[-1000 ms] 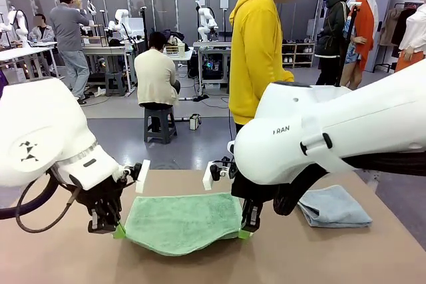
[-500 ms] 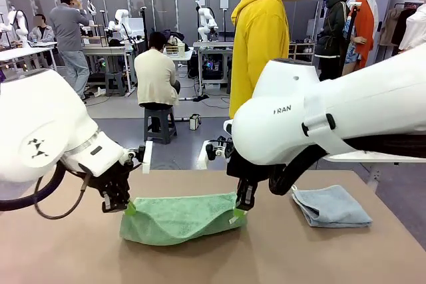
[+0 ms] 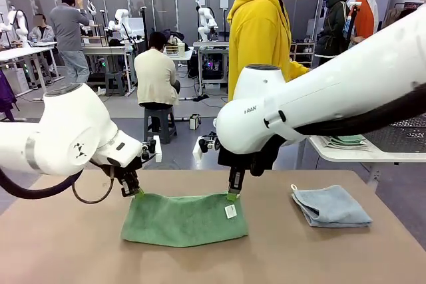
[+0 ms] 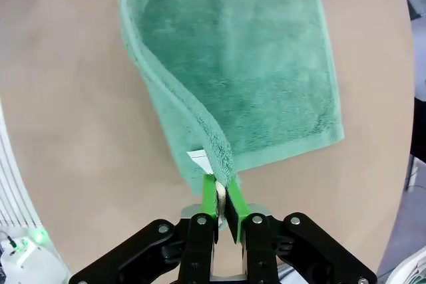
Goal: Fold the towels and place them in the basket.
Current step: When a person lays out a Towel with hook on the table, fold it in half twice.
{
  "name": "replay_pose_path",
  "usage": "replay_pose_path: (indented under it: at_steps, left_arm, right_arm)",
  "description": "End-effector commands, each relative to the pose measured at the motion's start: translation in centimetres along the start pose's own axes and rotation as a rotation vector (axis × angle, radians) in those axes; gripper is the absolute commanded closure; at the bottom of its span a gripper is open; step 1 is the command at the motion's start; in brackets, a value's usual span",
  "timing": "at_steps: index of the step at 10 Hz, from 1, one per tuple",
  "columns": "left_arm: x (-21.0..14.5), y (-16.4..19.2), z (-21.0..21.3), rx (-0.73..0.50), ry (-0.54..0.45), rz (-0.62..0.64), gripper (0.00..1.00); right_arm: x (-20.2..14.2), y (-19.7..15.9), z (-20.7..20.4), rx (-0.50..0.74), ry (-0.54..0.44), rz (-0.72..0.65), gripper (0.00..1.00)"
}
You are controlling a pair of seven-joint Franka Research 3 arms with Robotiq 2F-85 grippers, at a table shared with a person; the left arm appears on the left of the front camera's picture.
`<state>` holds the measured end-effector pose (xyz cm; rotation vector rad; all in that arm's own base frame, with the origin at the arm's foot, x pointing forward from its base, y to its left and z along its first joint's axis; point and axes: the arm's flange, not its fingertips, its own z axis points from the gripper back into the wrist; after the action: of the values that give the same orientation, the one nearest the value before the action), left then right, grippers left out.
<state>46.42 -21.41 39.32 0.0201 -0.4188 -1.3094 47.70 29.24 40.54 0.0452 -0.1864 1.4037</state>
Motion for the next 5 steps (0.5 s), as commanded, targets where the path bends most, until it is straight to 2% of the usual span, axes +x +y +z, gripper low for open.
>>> replay_pose_path:
  at_steps: [1, 4, 5]
  left_arm:
    - [0.7, 2.2, -2.0, 0.02, 0.005, 0.065, 1.0]
    - [-0.5, 4.6, -4.8, 0.021, 0.006, 0.12, 1.0]
    - [-0.9, 5.1, -5.3, 0.044, 0.033, 0.134, 1.0]
  right_arm:
    - [1.6, -2.9, -1.5, 0.016, 0.047, -0.065, 0.99]
    - [1.8, -5.5, -3.6, 0.027, 0.061, -0.095, 0.99]
    - [1.5, -6.2, -4.1, 0.006, 0.073, -0.105, 0.99]
